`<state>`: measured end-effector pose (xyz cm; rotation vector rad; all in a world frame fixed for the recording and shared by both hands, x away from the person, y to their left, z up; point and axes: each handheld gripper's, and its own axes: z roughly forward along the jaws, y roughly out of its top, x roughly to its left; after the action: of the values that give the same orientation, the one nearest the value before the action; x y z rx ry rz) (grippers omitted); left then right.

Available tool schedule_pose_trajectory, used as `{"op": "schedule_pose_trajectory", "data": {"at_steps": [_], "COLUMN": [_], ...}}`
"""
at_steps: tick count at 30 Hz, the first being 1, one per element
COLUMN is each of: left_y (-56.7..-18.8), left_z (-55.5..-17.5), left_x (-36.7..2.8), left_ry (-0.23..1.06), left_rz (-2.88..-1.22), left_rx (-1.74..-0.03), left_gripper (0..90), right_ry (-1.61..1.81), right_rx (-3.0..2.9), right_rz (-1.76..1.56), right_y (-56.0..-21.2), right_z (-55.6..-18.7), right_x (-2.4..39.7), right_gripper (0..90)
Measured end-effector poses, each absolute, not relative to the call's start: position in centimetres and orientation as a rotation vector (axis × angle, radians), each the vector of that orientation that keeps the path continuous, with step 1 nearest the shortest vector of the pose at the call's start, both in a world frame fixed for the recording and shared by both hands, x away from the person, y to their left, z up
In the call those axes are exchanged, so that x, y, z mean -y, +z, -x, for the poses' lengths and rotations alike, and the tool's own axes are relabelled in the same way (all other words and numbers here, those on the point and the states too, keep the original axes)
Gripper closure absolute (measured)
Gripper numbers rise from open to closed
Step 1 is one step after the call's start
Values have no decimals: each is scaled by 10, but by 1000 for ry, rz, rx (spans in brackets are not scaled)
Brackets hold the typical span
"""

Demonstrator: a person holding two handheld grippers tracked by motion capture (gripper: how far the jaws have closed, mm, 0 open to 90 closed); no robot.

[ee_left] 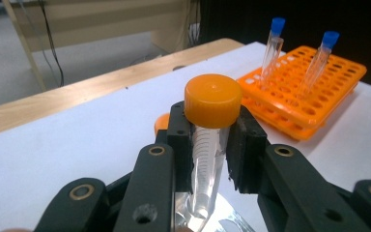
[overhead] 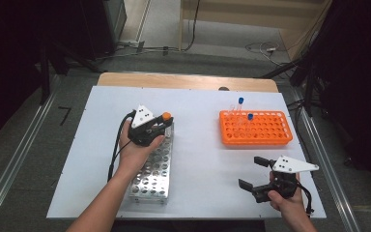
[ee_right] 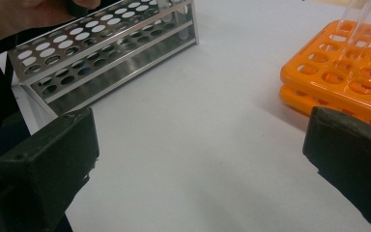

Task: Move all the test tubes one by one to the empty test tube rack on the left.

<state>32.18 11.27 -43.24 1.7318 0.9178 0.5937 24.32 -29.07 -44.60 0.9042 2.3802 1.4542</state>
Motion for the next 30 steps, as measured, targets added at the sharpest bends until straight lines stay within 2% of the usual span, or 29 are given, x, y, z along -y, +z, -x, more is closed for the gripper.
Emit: {"op": "schedule_pose_trajectory", "data": {"at_steps": [8,13,20,30], "left_y": [-434,-434,-430,-422], "left_z": [-322,-321,-316,-295], "left_x": [-111,-111,-114,-123], "left_ry": [566,539,510,464], "left_rz": [-1787,-1779,-1743,-1689], "left_rx": [-949,-954,-949,-903], "left_gripper": [719,656,496,150], "right_ry": [1451,1449,1449,1451], "right_rx": [-2380,-2378,-2370,-2333], "right_rz": [-907,-915,-919,-934], "right_y": [-446,-447,-446,-444], "right_z": [-244,-244,-245,-250], "right_x": [291,292,292,295], "right_gripper": [0,0,0,2]}}
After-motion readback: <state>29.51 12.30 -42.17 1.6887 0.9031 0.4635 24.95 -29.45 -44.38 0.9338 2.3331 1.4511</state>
